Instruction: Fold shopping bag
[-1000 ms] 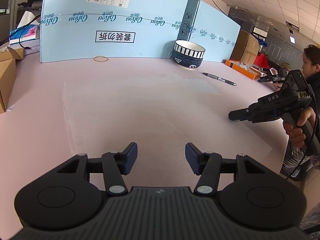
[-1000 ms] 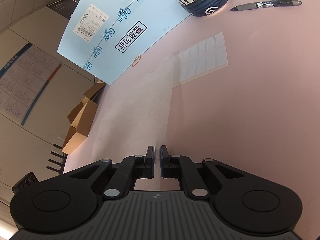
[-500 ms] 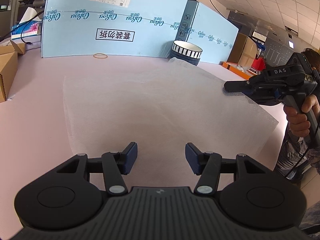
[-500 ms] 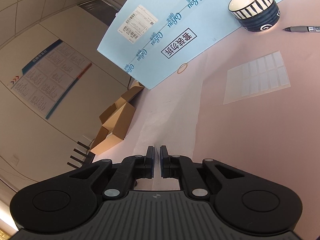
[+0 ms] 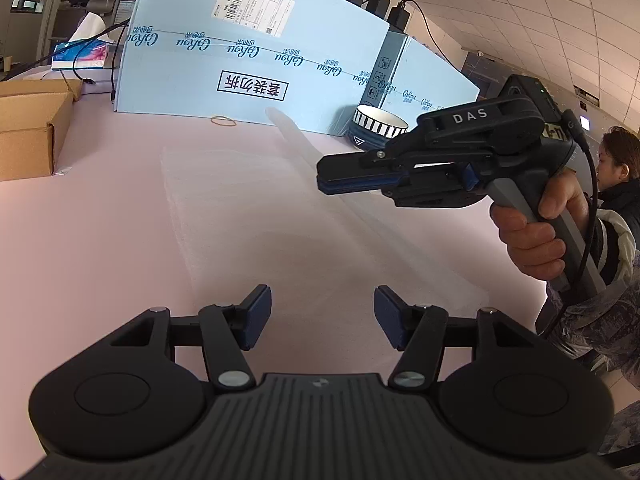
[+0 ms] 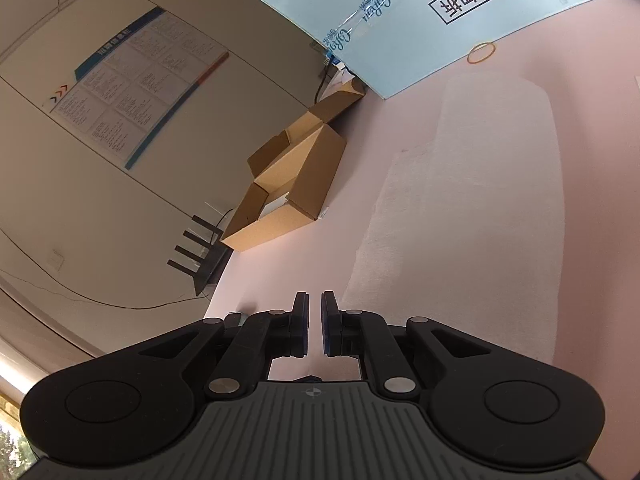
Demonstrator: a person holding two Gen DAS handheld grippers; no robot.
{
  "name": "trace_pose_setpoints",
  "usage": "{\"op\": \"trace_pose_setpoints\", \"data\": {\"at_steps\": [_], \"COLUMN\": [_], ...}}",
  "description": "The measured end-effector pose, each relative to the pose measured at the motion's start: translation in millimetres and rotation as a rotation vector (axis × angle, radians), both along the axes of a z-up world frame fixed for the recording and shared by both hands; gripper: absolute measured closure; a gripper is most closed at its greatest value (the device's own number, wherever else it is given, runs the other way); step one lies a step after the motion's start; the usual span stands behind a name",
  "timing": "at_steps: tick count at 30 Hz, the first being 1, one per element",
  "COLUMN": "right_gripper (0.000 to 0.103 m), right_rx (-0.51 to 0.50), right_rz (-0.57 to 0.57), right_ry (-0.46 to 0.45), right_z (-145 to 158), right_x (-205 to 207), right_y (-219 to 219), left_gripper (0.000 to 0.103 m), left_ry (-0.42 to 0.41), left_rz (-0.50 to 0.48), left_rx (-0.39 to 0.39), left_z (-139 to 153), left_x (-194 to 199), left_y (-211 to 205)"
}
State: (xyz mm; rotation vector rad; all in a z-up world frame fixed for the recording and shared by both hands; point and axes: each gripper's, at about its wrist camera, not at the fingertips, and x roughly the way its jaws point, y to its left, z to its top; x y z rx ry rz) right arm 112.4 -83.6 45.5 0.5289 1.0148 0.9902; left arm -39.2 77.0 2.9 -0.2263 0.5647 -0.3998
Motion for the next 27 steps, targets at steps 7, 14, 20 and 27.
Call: {"op": "trace_pose_setpoints", "data": {"at_steps": [7, 14, 20, 27], "right_gripper": [0.088, 0.078, 0.068, 0.058], "right_rx": [-0.001, -0.062, -0.042, 0.042], "right_rz": [-0.1, -0.288, -0.276, -0.341], "right_ry": [-0.062, -0.108, -0.028, -0.077], "right_z": [20.7, 24.6, -9.2, -19.5], "right_x": [-3.5, -20.3, -30.1, -32.4], "right_y": [-20.5, -99.2, -125.0, -149.6], "left_gripper": [0.047, 0.041, 0.041, 0.041], "left_ry": [-0.007, -0.024, 0.065, 0.166], "left_rz": [-0.025, -0.07, 0.002, 0.037], "left_rx": [-0.063, -0.177, -0.16, -0.12], "left_z": [0.0, 10.5, 7.7, 6.2], "left_x": [-2.6, 22.9, 55.5, 86.9], "left_y": [6.3, -5.4, -27.8, -42.1]}}
